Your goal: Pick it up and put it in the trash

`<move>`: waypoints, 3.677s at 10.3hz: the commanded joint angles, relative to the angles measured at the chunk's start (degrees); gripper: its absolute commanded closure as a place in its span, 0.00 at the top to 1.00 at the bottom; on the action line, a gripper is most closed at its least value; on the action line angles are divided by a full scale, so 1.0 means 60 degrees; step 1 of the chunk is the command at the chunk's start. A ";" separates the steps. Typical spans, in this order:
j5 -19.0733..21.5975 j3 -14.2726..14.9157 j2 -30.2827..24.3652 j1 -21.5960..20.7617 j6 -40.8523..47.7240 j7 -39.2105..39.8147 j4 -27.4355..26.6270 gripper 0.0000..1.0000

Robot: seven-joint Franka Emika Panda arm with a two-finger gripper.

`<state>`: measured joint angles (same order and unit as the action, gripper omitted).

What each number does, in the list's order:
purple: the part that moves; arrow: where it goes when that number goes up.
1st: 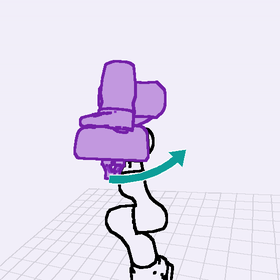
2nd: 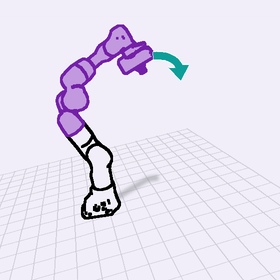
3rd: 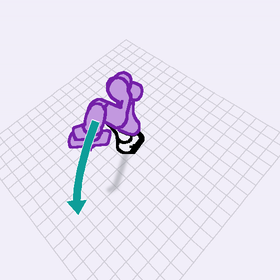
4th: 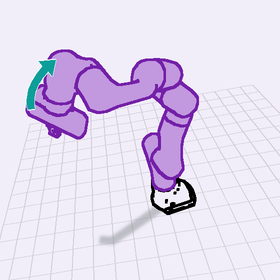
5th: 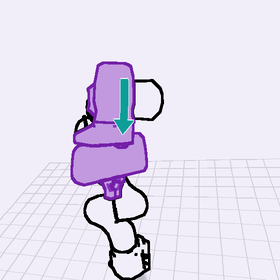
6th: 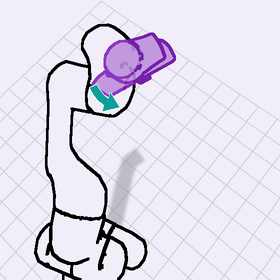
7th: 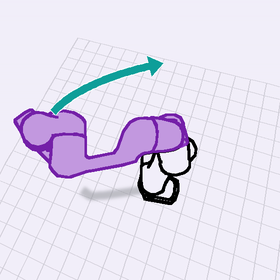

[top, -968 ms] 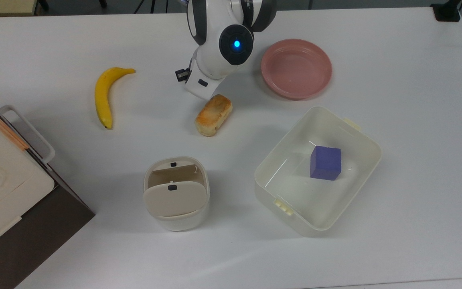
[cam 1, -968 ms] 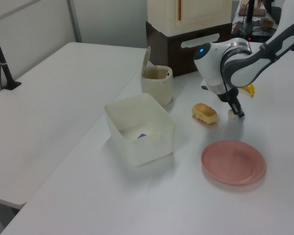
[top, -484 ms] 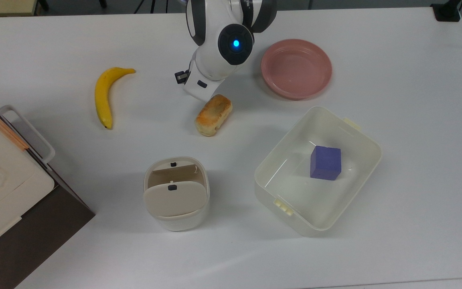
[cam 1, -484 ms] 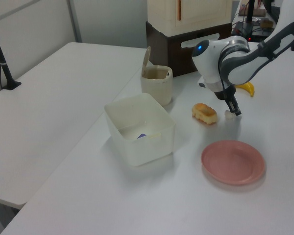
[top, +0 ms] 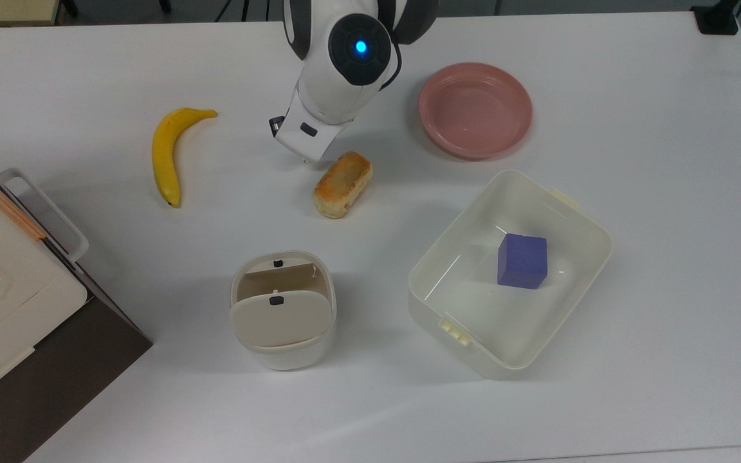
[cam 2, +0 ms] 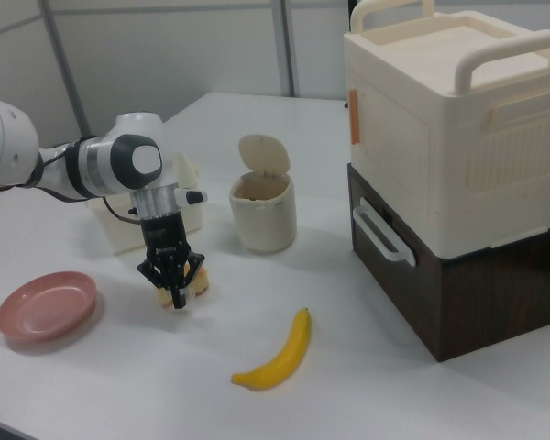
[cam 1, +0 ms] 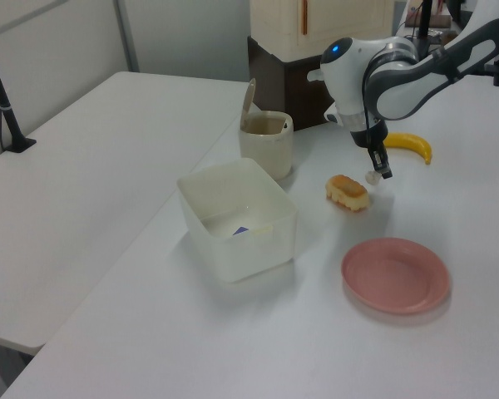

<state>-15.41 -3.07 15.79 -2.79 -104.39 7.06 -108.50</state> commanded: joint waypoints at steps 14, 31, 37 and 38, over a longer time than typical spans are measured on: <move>0.1572 0.0145 0.1791 0.0422 -0.2373 -0.3342 0.4927 0.00; 0.1337 0.0438 0.1914 0.0685 -0.3830 -0.4998 0.5134 1.00; 0.1600 0.0380 -0.0224 0.1226 0.0165 -0.4126 0.4975 1.00; 0.2065 0.0409 -0.0722 0.1430 0.0767 -0.3556 0.4915 1.00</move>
<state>-7.09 -0.89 18.50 4.10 -106.88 -20.38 -75.81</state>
